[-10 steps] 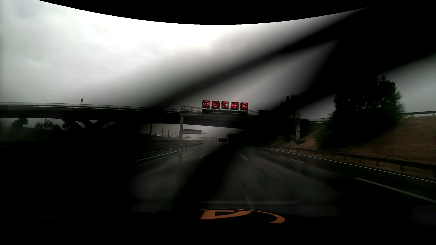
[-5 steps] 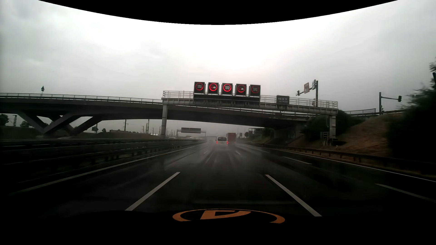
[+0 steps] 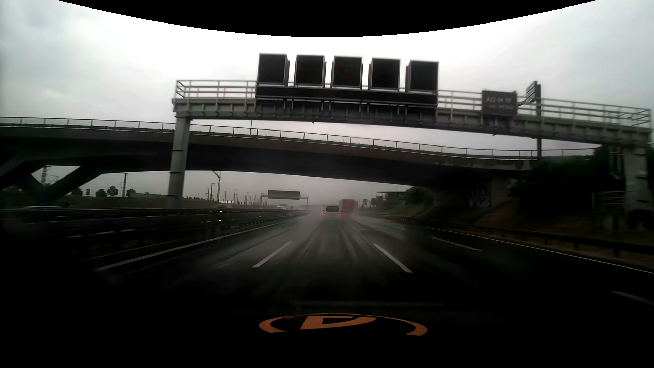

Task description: Follow the waypoints while adhering to traffic rules and regulations

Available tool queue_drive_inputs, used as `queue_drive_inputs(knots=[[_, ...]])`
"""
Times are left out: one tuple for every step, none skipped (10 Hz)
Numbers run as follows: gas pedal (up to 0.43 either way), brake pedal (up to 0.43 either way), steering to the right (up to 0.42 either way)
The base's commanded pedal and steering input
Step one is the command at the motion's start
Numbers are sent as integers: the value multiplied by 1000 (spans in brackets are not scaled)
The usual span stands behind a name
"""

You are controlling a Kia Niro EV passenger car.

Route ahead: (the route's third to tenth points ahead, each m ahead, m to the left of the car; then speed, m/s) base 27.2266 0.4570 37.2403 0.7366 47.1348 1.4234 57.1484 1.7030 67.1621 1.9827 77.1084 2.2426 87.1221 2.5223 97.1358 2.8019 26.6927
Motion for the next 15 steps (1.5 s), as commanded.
queue_drive_inputs(knots=[[169, 0, -2], [169, 0, -3], [169, 0, -2], [169, 0, -2], [169, 0, -2], [169, 0, -2], [169, 0, -2], [169, 0, -2], [169, 0, -3], [169, 0, -3], [177, 0, -3], [177, 0, -3], [177, 0, -3], [177, 0, -2], [177, 0, -2]])
